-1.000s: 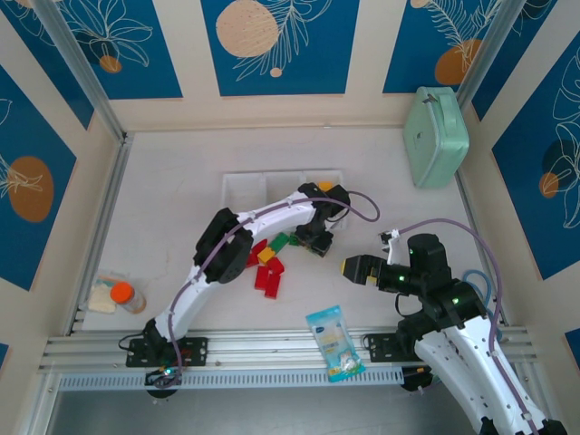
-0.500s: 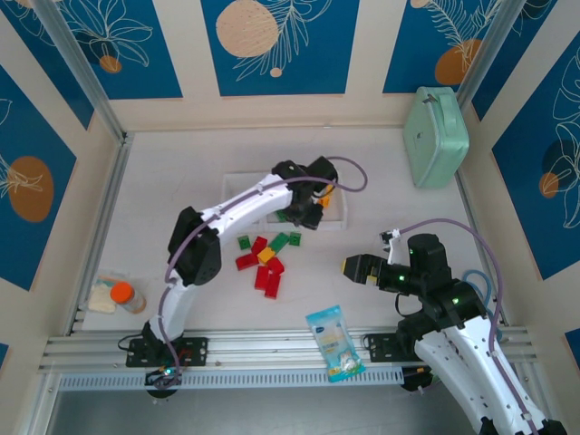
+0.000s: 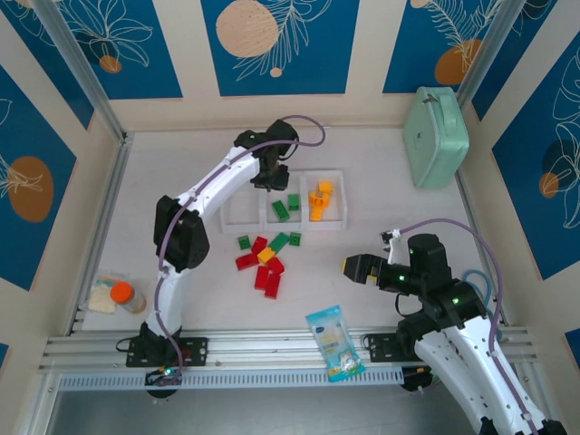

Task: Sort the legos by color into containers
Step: Place the lego in the container.

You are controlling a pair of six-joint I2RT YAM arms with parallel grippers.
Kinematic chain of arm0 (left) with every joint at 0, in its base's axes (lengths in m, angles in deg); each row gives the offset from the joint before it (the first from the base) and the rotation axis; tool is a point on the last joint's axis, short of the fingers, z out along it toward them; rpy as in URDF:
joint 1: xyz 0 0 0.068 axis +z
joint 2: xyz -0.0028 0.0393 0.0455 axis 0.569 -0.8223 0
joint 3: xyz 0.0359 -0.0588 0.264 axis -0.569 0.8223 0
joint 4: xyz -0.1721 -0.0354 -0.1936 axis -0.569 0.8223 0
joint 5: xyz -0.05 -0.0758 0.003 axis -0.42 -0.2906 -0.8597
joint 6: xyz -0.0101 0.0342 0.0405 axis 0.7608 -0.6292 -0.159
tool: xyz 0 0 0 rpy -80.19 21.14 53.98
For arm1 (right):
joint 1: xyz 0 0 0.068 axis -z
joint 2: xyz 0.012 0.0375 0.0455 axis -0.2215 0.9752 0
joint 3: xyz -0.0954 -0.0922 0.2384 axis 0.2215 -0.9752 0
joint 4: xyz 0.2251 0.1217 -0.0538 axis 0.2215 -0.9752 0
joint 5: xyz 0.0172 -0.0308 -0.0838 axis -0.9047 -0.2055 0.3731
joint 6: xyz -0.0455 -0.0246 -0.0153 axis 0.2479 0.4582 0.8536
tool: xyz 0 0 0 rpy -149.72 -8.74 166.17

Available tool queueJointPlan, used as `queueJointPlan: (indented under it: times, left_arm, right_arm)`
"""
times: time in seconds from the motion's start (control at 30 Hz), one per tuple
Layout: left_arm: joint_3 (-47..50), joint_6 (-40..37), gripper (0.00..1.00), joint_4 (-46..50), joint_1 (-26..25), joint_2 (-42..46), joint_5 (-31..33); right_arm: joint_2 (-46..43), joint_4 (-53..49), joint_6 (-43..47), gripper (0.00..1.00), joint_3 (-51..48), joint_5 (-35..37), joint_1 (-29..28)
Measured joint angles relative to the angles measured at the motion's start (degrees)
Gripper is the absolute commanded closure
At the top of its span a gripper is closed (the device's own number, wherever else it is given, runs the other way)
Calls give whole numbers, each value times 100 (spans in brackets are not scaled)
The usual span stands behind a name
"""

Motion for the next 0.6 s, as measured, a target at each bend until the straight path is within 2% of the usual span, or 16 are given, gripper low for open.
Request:
queueJointPlan:
  times: [0.2, 0.37, 0.6]
  left_arm:
    - [-481, -2, 71, -122, 0, -575, 39]
    - [-527, 9, 62, -212, 13, -826, 48]
    - [-527, 79, 34, -365, 13, -920, 35]
  right_arm:
    - [2, -2, 0, 1, 0, 0, 0]
    - [2, -22, 0, 1, 11, 0, 4]
    - [52, -70, 15, 1, 74, -2, 4]
